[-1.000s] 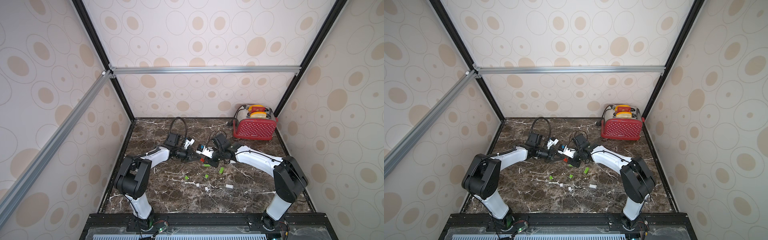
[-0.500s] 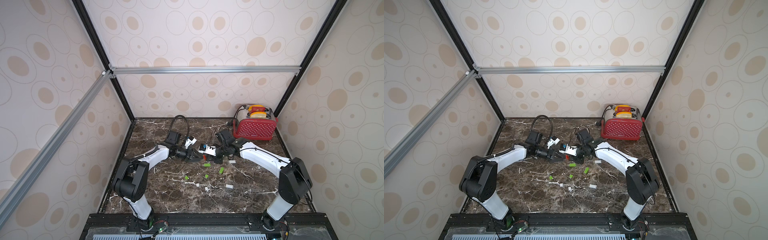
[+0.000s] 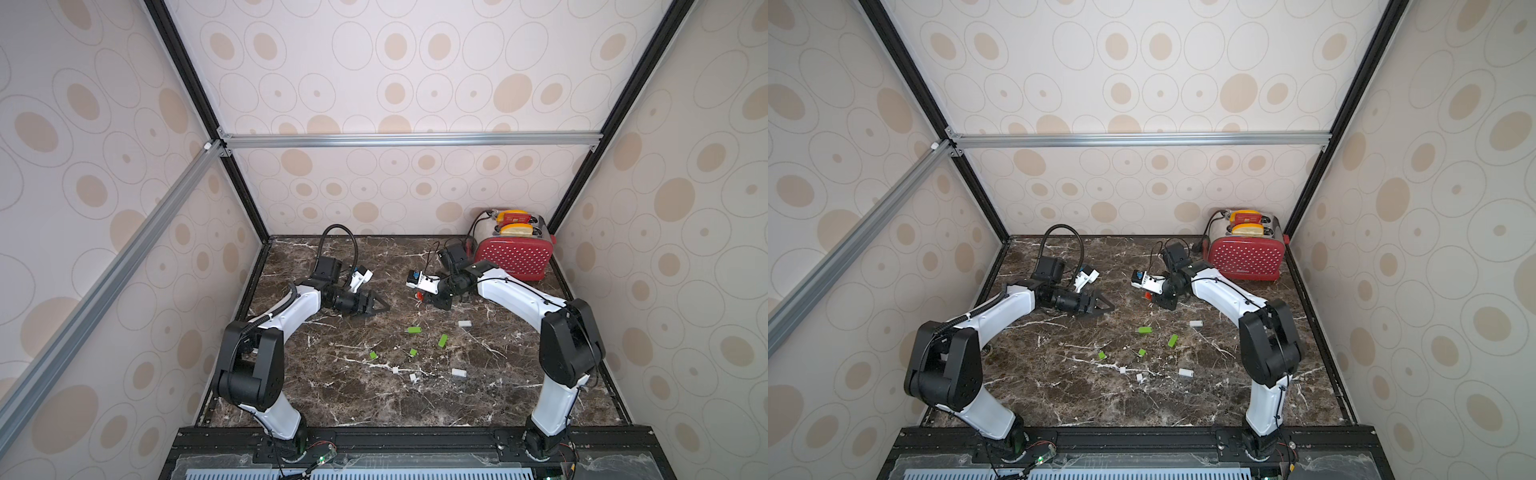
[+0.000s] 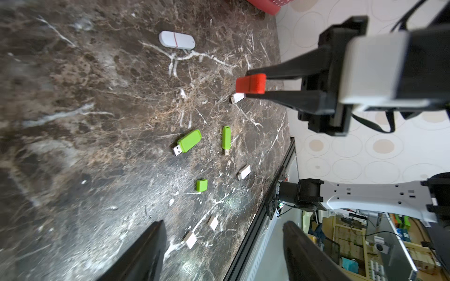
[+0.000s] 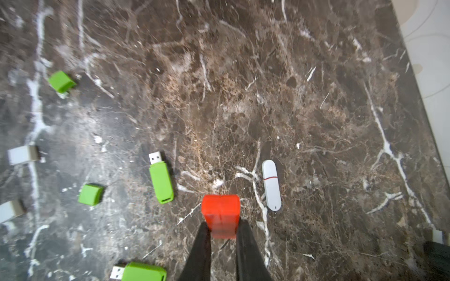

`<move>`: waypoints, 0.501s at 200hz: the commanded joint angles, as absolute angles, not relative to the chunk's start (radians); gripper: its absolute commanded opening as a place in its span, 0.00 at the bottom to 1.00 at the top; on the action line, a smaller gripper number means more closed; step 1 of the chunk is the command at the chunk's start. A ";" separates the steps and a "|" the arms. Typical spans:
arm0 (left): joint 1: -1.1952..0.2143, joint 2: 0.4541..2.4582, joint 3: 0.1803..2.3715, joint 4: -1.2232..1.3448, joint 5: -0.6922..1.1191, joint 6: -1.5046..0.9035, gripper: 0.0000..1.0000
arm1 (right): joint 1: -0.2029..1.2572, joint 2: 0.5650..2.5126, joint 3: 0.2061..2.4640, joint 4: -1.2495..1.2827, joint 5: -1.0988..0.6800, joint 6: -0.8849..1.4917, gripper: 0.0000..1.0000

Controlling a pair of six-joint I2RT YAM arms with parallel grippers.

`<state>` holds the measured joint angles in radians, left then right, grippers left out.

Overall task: Close the usb drive cover
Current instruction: Place the USB drive at the center of the board.

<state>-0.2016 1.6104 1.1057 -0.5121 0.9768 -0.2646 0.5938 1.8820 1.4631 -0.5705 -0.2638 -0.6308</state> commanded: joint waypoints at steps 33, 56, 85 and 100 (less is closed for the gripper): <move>-0.155 1.461 1.106 -0.616 0.773 -0.048 0.85 | 0.594 2.040 1.548 -0.656 -0.064 -0.659 0.00; -0.155 1.417 1.071 -0.608 0.752 -0.019 0.87 | 0.596 2.073 1.560 -0.660 -0.083 -0.665 0.00; -0.155 1.401 1.055 -0.602 0.751 -0.013 0.89 | 0.605 2.105 1.577 -0.661 -0.089 -0.661 0.00; -0.155 1.405 1.060 -0.601 0.752 -0.014 0.89 | 0.616 2.122 1.585 -0.663 -0.093 -0.660 0.02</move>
<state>-0.1539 1.4109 1.0615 -0.5774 0.7704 -0.0608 0.5968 2.0895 1.5600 -0.6331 -0.0925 -0.6556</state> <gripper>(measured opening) 0.888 0.166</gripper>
